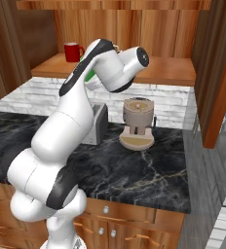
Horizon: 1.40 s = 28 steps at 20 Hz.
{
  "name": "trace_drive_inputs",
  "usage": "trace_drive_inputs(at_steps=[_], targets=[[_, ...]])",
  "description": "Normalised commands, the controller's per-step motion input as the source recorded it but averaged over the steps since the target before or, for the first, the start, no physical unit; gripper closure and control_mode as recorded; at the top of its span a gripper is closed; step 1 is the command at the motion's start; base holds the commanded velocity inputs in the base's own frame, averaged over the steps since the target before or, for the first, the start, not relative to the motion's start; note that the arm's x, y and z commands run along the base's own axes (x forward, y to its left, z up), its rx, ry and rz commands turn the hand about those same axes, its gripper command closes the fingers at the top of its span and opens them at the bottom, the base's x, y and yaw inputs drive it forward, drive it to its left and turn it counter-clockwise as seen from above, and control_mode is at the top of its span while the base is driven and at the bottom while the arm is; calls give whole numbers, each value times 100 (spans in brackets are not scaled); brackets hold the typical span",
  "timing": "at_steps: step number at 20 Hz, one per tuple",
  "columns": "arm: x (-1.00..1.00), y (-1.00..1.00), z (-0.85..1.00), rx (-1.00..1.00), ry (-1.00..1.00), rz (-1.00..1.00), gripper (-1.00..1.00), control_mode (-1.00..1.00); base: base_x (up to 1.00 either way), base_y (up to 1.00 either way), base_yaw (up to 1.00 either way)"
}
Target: Pick the mug on the counter and place it in the cabinet with the handle facing the right, like the mugs already inside.
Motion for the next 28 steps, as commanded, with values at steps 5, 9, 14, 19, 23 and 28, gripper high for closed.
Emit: trace_drive_inputs(at_steps=[5, 9, 14, 19, 23, 28], targets=[[9, 1, 0, 1, -3, -1, 100, -100, 0, 0, 0], [12, 1, 0, 1, -3, 0, 100, -100, 0, 0, 0], [16, 5, 0, 1, -2, 0, 100, -100, 0, 0, 0], [20, 6, 0, 0, 0, -1, 100, -100, 0, 0, 0], [20, 4, 3, 0, 0, -2, 100, -100, 0, 0, 0], [15, 2, 7, 0, 0, -2, 100, -100, 0, 0, 0]])
